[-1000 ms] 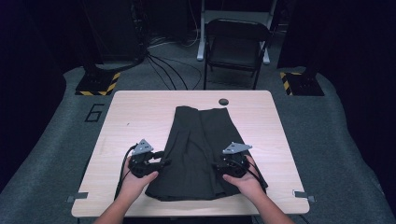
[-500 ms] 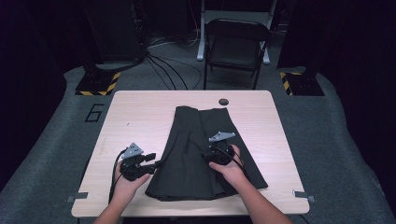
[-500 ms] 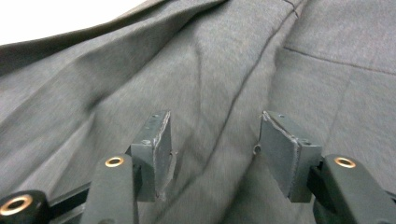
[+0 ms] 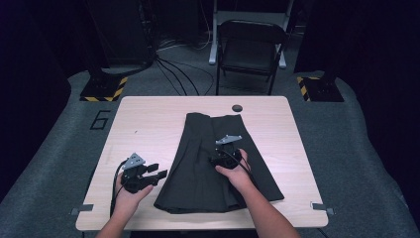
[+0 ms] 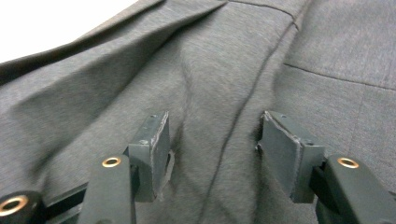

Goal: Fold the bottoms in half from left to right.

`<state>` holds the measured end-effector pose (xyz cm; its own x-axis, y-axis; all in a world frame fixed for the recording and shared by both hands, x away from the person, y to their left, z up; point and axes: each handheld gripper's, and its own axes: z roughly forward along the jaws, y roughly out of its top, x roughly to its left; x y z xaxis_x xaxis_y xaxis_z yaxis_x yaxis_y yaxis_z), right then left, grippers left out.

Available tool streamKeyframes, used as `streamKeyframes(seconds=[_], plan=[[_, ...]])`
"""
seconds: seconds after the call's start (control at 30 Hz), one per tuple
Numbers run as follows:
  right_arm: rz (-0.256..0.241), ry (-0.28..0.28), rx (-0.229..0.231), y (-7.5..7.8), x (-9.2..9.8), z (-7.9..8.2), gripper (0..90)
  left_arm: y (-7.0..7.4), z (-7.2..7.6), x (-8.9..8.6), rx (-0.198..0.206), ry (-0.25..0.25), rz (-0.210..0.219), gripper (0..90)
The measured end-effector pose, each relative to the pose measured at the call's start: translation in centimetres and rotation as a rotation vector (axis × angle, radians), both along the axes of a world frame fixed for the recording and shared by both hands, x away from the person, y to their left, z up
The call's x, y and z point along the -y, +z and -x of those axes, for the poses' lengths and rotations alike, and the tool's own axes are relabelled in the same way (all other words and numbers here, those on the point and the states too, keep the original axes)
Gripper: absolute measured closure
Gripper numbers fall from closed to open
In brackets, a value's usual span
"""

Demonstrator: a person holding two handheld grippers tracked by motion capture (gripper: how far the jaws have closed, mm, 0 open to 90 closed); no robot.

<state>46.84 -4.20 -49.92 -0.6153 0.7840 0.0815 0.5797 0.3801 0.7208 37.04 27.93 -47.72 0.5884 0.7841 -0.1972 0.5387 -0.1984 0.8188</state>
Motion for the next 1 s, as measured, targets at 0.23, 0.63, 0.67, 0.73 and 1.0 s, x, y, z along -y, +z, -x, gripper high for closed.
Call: streamKeyframes(seconds=[0.23,0.63,0.67,0.73,1.0], plan=[[0.009,-0.007,-0.016,-0.7,-0.1,-0.4,47.3,-0.2,-0.1,-0.1,-0.003,0.001,-0.016,48.4],[0.016,0.009,-0.02,-0.4,-0.5,0.0,74.9,-0.5,-0.1,0.1,-0.005,0.007,-0.012,48.5],[0.008,0.008,-0.006,-0.1,-0.7,0.1,76.4,-0.5,-0.1,0.1,-0.005,0.009,-0.012,48.5],[0.017,0.018,0.024,0.8,-0.8,0.3,79.3,-0.5,-0.1,0.0,-0.008,0.006,-0.013,48.5],[0.003,0.054,0.086,4.6,-1.2,0.7,80.9,-0.4,-0.1,0.0,-0.009,0.009,-0.014,48.6]])
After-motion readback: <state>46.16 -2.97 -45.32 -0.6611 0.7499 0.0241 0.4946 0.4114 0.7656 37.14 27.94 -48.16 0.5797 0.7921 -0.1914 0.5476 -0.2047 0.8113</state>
